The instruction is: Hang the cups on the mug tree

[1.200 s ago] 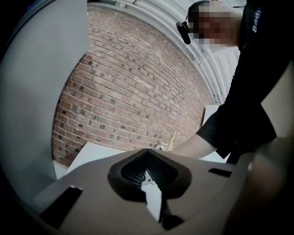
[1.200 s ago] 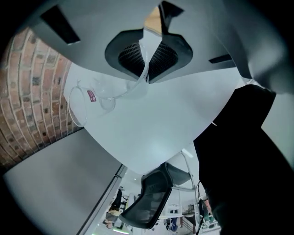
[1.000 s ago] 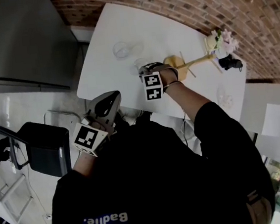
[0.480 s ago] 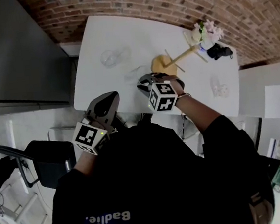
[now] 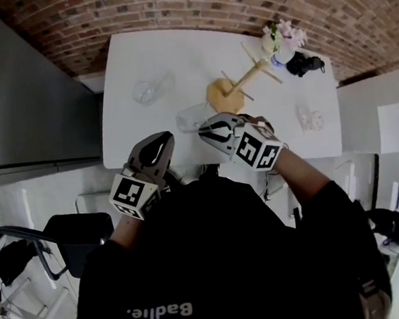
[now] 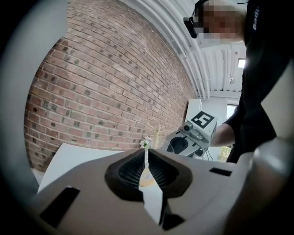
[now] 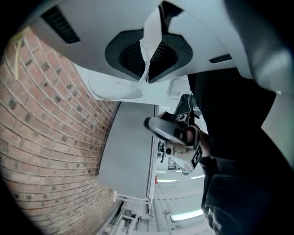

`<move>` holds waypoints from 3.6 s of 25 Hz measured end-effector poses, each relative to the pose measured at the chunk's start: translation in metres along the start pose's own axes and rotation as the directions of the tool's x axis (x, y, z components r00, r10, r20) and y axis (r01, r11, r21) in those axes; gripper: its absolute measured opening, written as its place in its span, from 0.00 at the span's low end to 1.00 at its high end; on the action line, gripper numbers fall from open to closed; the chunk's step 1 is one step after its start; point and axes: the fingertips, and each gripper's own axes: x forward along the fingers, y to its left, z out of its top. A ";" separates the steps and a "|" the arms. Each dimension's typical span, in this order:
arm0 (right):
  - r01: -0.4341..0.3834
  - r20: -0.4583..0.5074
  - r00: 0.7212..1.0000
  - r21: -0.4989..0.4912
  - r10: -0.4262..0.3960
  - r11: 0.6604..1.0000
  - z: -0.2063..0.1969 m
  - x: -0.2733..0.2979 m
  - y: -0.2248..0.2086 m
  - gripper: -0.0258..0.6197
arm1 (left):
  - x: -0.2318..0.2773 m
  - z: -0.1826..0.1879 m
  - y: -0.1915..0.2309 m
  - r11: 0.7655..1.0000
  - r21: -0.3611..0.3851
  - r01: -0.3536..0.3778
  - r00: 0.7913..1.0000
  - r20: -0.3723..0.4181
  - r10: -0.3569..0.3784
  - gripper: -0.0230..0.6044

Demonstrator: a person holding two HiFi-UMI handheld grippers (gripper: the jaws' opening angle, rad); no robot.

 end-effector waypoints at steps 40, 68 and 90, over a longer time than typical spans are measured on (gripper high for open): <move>-0.350 0.576 0.798 0.201 0.178 0.915 0.042 -0.107 0.004 0.11 | 0.056 0.048 -0.072 0.925 -0.057 0.376 0.926 0.066 -0.372 0.54; -0.556 0.760 0.621 0.257 0.190 0.791 -0.033 -0.105 -0.029 0.13 | 0.105 0.029 -0.072 0.992 -0.054 0.118 0.993 0.020 -0.117 0.51; -0.730 0.840 0.461 0.176 0.286 0.660 -0.067 -0.100 -0.064 0.14 | 0.146 0.026 -0.064 0.996 -0.029 -0.085 0.996 -0.006 0.085 0.50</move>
